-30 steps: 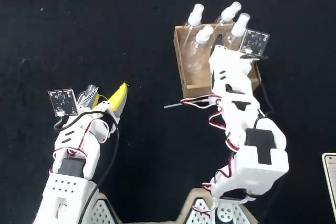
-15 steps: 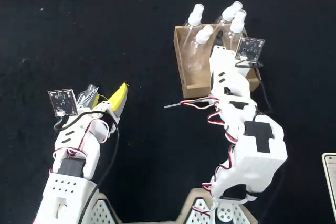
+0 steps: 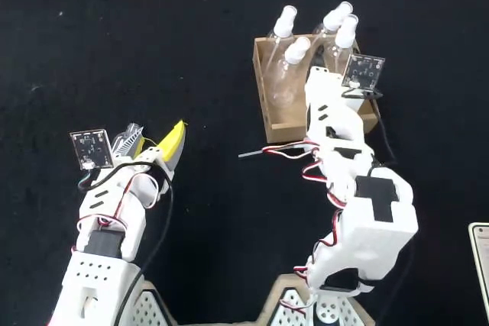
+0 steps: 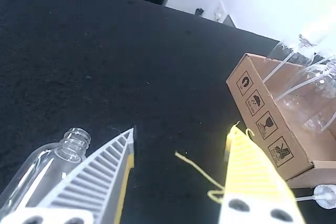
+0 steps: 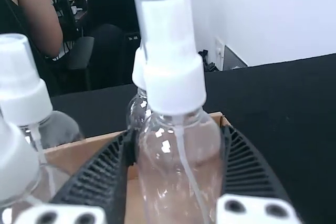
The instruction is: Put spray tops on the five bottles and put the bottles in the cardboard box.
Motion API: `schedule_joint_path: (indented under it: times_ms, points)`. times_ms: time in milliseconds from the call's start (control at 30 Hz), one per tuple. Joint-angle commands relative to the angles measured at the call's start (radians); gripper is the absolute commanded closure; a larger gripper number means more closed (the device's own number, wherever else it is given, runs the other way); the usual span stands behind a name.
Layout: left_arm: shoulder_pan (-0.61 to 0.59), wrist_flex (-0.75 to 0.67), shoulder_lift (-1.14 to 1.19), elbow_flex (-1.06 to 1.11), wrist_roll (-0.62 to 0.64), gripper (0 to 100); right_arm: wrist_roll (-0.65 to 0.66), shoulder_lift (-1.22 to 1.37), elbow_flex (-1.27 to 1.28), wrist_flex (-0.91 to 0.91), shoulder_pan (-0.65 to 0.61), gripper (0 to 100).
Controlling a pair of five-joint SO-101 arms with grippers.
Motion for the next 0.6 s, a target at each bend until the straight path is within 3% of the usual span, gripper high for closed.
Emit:
schedule_joint_path:
  times_ms: [0, 567]
  points:
    - [0.015, -0.025, -0.012, 0.022, -0.009, 73, 0.006, -0.008, -0.016, -0.009, -0.018, 82.5]
    - [0.013, -0.023, -0.012, 0.022, -0.009, 73, 0.012, 0.048, -0.007, -0.018, -0.017, 82.5]
